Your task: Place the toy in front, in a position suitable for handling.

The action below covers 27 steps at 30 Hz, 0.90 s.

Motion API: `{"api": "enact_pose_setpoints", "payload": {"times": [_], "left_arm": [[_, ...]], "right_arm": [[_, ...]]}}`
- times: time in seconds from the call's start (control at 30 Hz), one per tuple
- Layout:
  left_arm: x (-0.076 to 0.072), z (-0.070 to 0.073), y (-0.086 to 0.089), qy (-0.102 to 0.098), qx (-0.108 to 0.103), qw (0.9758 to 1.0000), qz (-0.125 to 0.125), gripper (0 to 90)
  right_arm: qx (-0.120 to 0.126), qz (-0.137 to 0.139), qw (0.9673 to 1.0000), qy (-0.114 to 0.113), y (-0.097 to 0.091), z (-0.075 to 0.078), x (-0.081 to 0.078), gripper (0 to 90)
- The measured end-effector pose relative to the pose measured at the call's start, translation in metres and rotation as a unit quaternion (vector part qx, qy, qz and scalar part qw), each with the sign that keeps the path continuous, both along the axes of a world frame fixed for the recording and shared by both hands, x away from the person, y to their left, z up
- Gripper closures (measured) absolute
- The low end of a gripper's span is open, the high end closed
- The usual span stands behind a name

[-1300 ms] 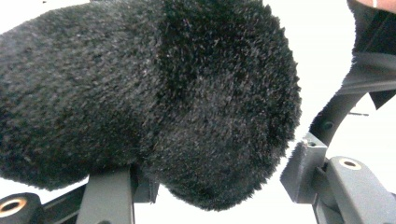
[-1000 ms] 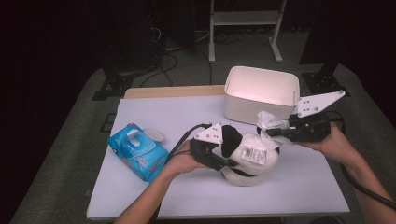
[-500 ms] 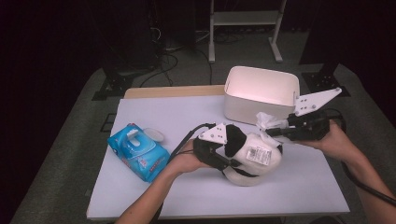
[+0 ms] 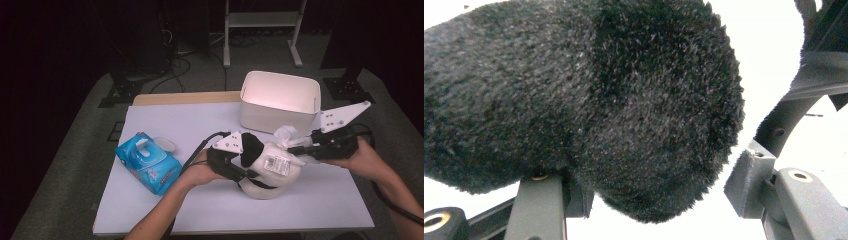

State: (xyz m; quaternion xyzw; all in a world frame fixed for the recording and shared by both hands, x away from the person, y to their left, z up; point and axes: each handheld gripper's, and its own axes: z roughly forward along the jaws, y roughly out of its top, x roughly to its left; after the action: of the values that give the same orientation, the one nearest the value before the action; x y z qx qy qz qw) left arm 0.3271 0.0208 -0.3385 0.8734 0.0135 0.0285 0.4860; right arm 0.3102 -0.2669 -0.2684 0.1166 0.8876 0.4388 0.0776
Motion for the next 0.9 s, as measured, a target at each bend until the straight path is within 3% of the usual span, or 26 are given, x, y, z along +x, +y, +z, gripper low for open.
{"api": "enact_pose_setpoints", "payload": {"times": [0.2, 0.47, 0.6, 0.9], "left_arm": [[0.0, -0.002, 0.003, 0.0, -0.003, 1.0, 0.0, 40.1], [-0.001, -0.001, -0.001, -0.001, -0.003, 1.0, 0.0, 40.1], [0.001, 0.0, -0.004, 0.002, -0.002, 1.0, 0.004, 40.1], [0.0, 0.005, -0.014, -0.007, 0.015, 0.9999, -0.002, 40.1]], "right_arm": [[0.01, 0.014, 0.9998, 0.006, 0.008, 0.001, 0.001, 79.9], [-0.011, -0.019, 0.9997, 0.01, -0.019, -0.005, -0.001, 79.9], [-0.007, -0.03, 0.9995, 0.009, -0.023, -0.006, 0.003, 79.9], [0.016, 0.018, 0.9997, 0.006, 0.006, 0.006, 0.001, 79.8]]}}
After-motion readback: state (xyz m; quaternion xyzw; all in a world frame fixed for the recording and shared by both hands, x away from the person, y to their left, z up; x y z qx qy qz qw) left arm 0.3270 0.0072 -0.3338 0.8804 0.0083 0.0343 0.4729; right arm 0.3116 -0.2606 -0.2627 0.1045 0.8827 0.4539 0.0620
